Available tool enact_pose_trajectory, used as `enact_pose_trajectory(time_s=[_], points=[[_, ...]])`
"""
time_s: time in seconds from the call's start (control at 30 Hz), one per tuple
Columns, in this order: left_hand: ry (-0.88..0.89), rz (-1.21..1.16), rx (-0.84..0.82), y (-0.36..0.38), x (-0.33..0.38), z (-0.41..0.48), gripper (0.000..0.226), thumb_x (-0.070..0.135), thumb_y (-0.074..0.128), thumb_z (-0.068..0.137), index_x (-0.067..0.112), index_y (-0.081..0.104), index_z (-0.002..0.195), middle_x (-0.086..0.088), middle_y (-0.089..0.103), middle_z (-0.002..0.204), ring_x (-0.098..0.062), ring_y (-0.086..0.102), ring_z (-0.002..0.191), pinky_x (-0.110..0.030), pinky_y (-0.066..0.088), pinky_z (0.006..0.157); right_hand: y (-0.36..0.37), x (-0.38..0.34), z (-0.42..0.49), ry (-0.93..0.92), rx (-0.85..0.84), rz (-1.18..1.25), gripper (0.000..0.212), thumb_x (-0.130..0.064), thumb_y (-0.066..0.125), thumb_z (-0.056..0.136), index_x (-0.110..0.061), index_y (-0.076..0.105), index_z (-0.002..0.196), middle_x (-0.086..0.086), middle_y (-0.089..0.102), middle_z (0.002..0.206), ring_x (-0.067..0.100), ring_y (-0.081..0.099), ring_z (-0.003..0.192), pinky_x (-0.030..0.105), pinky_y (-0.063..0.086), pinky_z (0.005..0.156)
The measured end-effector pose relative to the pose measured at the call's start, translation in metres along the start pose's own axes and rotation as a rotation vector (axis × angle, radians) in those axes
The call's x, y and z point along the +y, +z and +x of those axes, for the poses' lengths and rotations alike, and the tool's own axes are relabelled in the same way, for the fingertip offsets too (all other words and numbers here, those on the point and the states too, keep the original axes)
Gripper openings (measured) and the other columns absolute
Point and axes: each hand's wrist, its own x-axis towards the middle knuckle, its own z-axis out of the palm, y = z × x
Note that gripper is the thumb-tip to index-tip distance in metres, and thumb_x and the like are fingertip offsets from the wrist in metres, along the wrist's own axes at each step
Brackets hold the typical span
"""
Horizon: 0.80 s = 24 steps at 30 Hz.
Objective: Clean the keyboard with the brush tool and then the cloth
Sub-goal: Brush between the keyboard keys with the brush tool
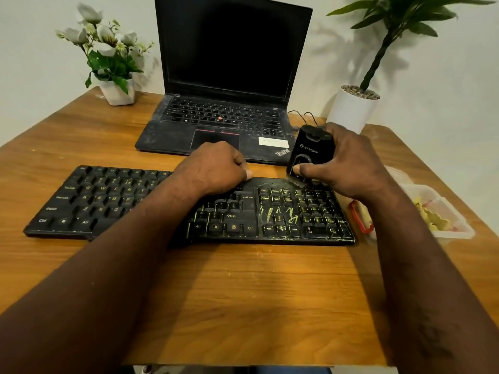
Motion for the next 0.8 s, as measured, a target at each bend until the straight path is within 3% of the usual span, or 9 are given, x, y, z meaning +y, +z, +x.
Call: enact_pose_trajectory(time_s=[0.13, 0.27, 0.4, 0.53, 0.67, 0.8], points=[[0.016, 0.008, 0.005, 0.0008, -0.0002, -0.0002, 0.013, 0.037, 0.067, 0.098, 0.029, 0.077, 0.096, 0.013, 0.068, 0.089, -0.003, 0.06, 0.082, -0.031, 0.047, 0.079, 0.0061, -0.0001, 0.0, -0.013, -0.094, 0.068, 0.05, -0.025, 0.093, 0.072, -0.031, 0.058, 0.107, -0.011, 0.069, 0.1, 0.002, 0.07, 0.085, 0.013, 0.052, 0.064], [0.017, -0.002, 0.014, 0.0013, -0.0006, 0.0001, 0.012, 0.037, 0.068, 0.098, 0.029, 0.076, 0.096, 0.012, 0.069, 0.089, -0.004, 0.061, 0.078, -0.03, 0.047, 0.075, -0.0003, 0.0056, 0.0041, 0.012, 0.101, -0.105, 0.058, -0.03, 0.092, 0.074, -0.023, 0.059, 0.12, -0.008, 0.065, 0.108, 0.01, 0.064, 0.093, 0.013, 0.045, 0.066], [0.018, 0.003, 0.008, 0.0021, -0.0008, 0.0013, 0.012, 0.037, 0.068, 0.098, 0.029, 0.077, 0.096, 0.013, 0.07, 0.094, -0.004, 0.062, 0.084, -0.031, 0.048, 0.078, 0.0006, 0.0062, 0.0021, 0.001, -0.043, 0.021, 0.057, -0.03, 0.092, 0.074, -0.025, 0.058, 0.12, -0.012, 0.065, 0.105, 0.001, 0.064, 0.09, 0.012, 0.049, 0.062], [0.015, -0.009, 0.016, 0.0025, -0.0008, 0.0005, 0.012, 0.037, 0.069, 0.097, 0.029, 0.077, 0.096, 0.013, 0.07, 0.092, -0.004, 0.062, 0.082, -0.032, 0.051, 0.08, 0.0045, 0.0038, 0.0062, 0.01, 0.088, -0.096, 0.06, -0.033, 0.091, 0.075, -0.023, 0.057, 0.123, -0.014, 0.061, 0.105, -0.003, 0.056, 0.086, 0.01, 0.04, 0.065], [0.023, 0.006, 0.017, 0.0015, -0.0013, 0.0009, 0.012, 0.037, 0.068, 0.098, 0.028, 0.077, 0.097, 0.014, 0.068, 0.09, -0.004, 0.061, 0.081, -0.03, 0.049, 0.079, 0.0067, 0.0027, 0.0036, 0.006, -0.014, -0.005, 0.057, -0.033, 0.091, 0.075, -0.027, 0.056, 0.119, -0.017, 0.062, 0.102, -0.004, 0.06, 0.089, 0.01, 0.043, 0.066], [0.019, 0.011, 0.023, 0.0019, -0.0014, 0.0007, 0.013, 0.038, 0.068, 0.098, 0.028, 0.077, 0.099, 0.013, 0.068, 0.091, -0.004, 0.061, 0.086, -0.032, 0.048, 0.082, 0.0057, 0.0059, 0.006, 0.013, 0.188, -0.157, 0.056, -0.033, 0.091, 0.075, -0.023, 0.058, 0.119, -0.01, 0.063, 0.106, 0.009, 0.062, 0.093, 0.013, 0.046, 0.068]])
